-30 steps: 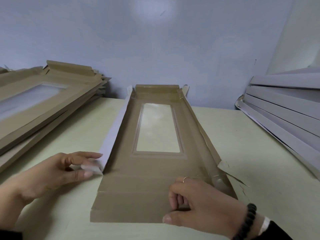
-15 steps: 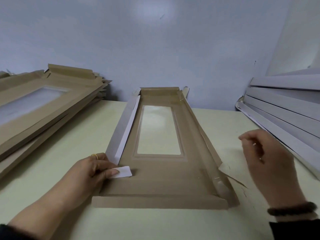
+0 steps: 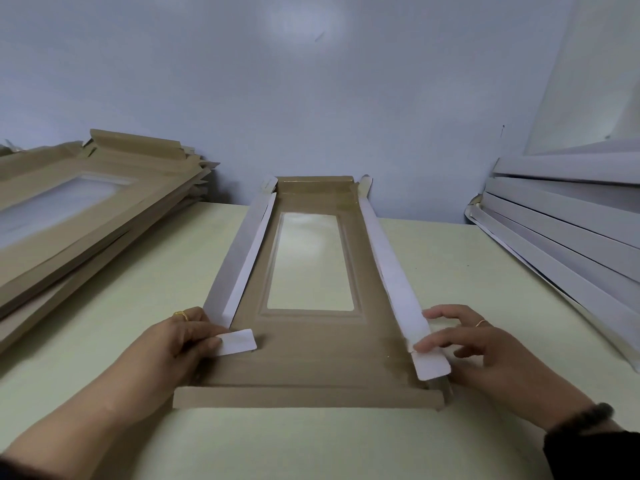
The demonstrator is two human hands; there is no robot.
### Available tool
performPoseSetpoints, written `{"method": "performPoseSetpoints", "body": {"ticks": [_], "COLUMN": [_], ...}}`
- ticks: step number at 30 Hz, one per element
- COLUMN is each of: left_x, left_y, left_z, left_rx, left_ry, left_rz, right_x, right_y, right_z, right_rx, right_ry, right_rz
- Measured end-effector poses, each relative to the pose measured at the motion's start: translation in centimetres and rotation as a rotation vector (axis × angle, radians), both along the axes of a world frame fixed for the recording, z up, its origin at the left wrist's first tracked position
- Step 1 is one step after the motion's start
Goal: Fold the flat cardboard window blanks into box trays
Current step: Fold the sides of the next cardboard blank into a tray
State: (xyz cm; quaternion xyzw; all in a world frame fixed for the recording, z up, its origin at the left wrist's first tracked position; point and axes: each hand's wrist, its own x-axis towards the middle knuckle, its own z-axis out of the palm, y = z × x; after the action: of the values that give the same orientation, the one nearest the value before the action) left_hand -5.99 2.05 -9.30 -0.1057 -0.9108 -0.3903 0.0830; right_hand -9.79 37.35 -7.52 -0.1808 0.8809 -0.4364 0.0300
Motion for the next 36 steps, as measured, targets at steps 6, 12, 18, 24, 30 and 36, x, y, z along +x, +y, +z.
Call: {"method": "performPoseSetpoints", "body": {"ticks": [6,12,18,24,30,36], "left_x": [0.0,-0.1,0.0,0.3,0.8,1.0], "left_y": [-0.9,-0.9,-0.7,-0.5,-1.7,-4.7], "left_z": [-0.3,-0.4,-0.6,-0.5,-1.0,-2.1], "left_rx": [0.013,0.039,0.034,-0.110,-0.198,-0.195], "left_ry": [-0.003,0.016,0.022,0.182,0.282,0.197], "left_rz": [-0.042,-0.043,-0.030,0.057,0.018,-0.148], "right_x": [-0.2,-0.4,-0.2,-0.1,1.0,2.5], "right_y": [0.6,1.4,-0.7,-2.9,-1.8,-0.6], "right_z": [-0.3,-0.5,-1.2,-1.8,-1.1,-1.7], "right_rx": [-0.022,-0.211,-0.189,0.356,0.499,0.591], "right_ry": [-0.055,-0.203,0.062,0.705,0.722,0.576], "right_rz": [0.036,-0.056,-0.128,-0.007,0.070,0.194]}}
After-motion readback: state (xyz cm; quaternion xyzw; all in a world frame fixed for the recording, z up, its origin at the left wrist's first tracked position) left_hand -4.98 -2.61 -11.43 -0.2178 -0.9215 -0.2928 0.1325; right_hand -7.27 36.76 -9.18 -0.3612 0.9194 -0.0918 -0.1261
